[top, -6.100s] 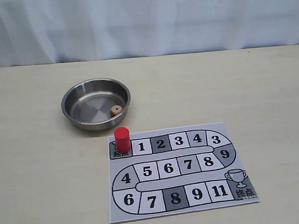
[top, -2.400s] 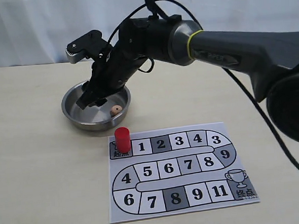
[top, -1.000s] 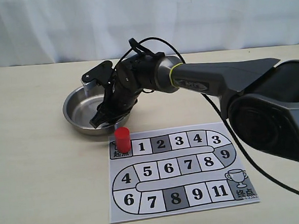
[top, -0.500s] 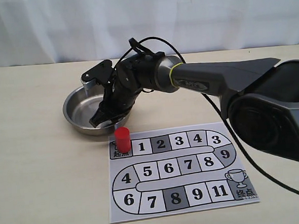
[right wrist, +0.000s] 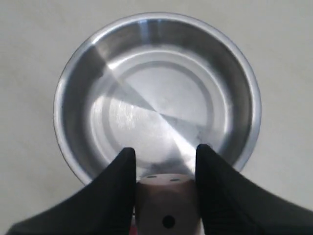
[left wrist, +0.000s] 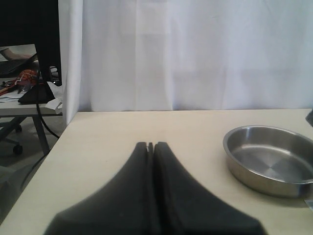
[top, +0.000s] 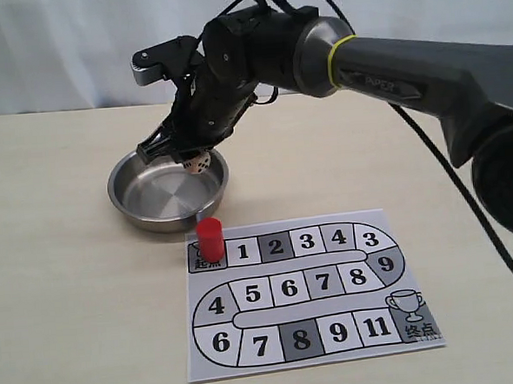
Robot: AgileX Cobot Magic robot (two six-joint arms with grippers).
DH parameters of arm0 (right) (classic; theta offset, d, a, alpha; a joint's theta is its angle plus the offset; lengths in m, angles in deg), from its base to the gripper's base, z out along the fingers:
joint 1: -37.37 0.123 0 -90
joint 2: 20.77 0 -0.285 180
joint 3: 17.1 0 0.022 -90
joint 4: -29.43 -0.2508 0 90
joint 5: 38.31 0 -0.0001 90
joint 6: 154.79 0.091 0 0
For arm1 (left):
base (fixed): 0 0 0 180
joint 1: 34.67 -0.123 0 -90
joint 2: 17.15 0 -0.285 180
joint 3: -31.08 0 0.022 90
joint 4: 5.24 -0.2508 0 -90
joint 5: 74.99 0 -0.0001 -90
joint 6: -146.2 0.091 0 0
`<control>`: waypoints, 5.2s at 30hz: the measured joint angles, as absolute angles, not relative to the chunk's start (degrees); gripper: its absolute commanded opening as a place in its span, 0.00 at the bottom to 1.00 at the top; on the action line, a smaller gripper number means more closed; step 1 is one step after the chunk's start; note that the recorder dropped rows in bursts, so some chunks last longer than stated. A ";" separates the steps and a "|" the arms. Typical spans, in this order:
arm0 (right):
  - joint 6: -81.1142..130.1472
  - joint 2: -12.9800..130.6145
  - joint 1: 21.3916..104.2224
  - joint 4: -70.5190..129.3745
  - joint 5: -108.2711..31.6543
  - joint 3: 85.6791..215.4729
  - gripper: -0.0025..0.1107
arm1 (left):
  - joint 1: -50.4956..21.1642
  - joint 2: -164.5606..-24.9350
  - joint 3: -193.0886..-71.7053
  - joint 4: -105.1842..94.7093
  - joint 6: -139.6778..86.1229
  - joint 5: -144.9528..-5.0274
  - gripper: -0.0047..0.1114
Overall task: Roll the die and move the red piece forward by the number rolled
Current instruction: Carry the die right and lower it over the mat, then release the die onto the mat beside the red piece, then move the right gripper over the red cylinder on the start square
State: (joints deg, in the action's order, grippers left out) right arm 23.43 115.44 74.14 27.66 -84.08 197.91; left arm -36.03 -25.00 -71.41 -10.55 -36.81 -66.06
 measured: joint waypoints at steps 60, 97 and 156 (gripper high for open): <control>53.59 84.55 65.46 49.14 -61.23 139.64 0.80 | -36.03 -25.00 -71.41 -10.55 -36.81 -66.06 0.04; 51.39 84.77 72.68 47.33 -57.22 142.59 0.67 | -36.03 -25.00 -71.41 -10.55 -36.81 -66.06 0.04; 21.83 108.92 76.88 16.45 -52.29 162.57 0.42 | -36.03 -25.00 -71.41 -10.55 -36.81 -66.06 0.04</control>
State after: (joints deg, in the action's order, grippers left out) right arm 21.83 108.92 76.88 16.45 -52.29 162.57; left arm -36.03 -25.00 -71.41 -10.55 -36.81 -66.06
